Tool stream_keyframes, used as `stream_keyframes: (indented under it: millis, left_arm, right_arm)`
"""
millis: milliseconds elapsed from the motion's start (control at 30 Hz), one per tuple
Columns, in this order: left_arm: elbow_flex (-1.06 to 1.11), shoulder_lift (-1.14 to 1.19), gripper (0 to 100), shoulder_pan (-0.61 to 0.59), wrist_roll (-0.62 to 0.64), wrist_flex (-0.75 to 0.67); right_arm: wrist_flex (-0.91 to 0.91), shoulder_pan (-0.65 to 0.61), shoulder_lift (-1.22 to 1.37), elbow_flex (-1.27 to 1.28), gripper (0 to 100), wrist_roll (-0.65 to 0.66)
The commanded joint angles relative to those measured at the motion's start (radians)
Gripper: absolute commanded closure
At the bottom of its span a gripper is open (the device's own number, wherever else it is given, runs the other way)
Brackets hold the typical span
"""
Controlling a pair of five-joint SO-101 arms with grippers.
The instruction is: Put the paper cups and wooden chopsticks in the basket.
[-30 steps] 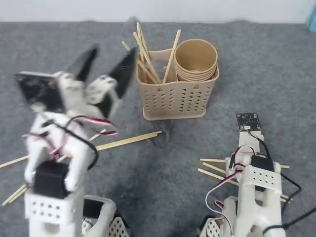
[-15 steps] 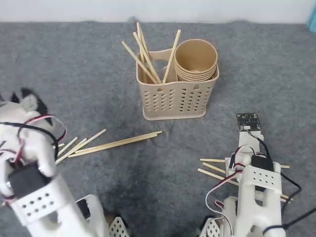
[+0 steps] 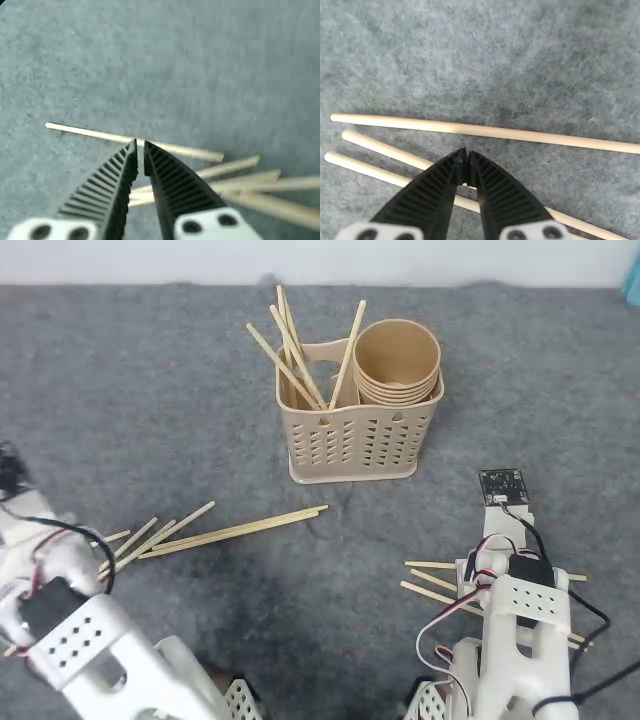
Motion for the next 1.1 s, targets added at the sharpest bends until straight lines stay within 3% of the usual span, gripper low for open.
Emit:
stream_keyframes:
  millis: [0,267,467,600,867,1067]
  left_arm:
    - [0.018,-0.015,98,-0.006,-0.135,0.023]
    - [0.088,-0.023,98,0.000,-0.339,0.031]
    - [0.110,-0.017,98,0.002,-0.802,0.034]
    - [0.110,-0.014,98,0.060,-0.703,0.032]
    - [0.045,0.009,98,0.173,-0.698,0.209]
    - [-0.166,0.316,98,0.180,-0.697,0.282]
  right_arm:
    - [0.008,-0.010,-0.022,-0.005,99.1,0.011]
    - [0.010,-0.010,-0.022,-0.003,99.1,0.011]
    - [0.010,-0.010,-0.022,-0.003,99.1,0.011]
    - [0.018,-0.010,-0.022,-0.003,99.1,0.011]
    - [0.024,-0.010,-0.022,-0.003,99.1,0.011]
    - [0.024,-0.010,-0.022,-0.003,99.1,0.011]
